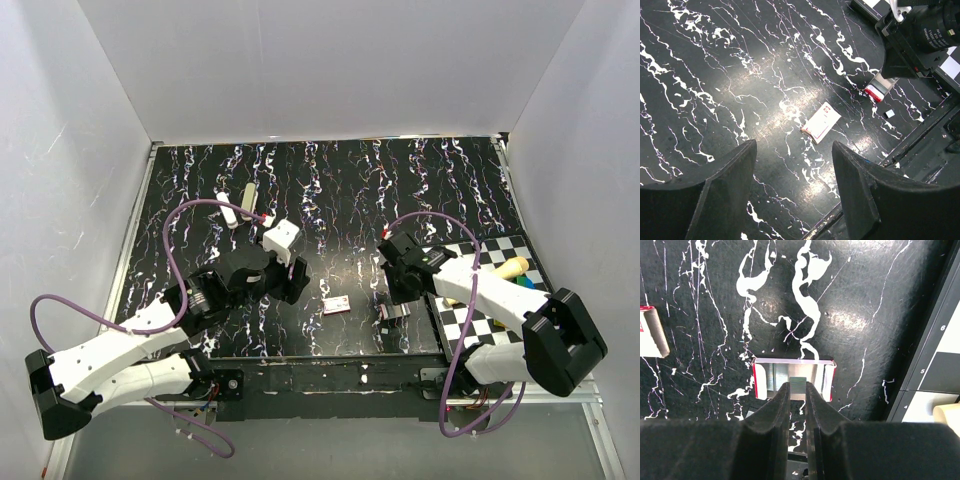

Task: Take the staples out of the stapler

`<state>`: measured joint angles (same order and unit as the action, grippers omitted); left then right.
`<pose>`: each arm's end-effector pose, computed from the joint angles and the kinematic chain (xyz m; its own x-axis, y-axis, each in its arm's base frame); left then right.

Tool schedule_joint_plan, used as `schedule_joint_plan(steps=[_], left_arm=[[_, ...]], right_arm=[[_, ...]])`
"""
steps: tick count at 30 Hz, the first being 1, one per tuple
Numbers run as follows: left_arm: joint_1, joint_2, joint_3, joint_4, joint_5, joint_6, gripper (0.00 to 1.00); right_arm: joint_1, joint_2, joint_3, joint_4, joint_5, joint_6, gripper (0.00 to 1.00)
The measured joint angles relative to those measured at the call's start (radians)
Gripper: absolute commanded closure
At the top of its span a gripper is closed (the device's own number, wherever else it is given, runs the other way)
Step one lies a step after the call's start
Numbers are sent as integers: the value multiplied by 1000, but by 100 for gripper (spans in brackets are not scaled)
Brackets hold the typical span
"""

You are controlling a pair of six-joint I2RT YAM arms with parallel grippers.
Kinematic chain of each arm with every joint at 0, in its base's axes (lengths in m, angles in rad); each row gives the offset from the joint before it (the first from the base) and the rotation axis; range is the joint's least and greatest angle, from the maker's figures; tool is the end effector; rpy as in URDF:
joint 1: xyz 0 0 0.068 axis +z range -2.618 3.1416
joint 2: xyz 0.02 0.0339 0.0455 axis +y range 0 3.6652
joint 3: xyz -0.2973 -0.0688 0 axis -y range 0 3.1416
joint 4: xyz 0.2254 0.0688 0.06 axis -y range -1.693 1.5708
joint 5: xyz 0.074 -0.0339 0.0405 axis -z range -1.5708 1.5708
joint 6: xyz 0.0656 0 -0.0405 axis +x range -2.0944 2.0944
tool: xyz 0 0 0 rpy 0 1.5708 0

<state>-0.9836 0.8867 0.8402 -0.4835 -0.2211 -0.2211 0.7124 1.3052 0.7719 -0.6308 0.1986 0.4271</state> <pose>0.1112 -0.1412 0.3236 -0.4284 0.2575 -0.8661 0.6288 0.7734 -0.0811 0.1759 0.1348 0.2104 -0.8736 -0.2179 -0.4351 -0.2416 0.9704 -0.0011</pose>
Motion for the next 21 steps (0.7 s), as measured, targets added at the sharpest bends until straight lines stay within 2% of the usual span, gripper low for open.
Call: schedule_joint_plan(steps=[21], left_arm=[[0,15,0,13,0,0,38]], right_arm=[[-6,-3,-47,12,-31,23,82]])
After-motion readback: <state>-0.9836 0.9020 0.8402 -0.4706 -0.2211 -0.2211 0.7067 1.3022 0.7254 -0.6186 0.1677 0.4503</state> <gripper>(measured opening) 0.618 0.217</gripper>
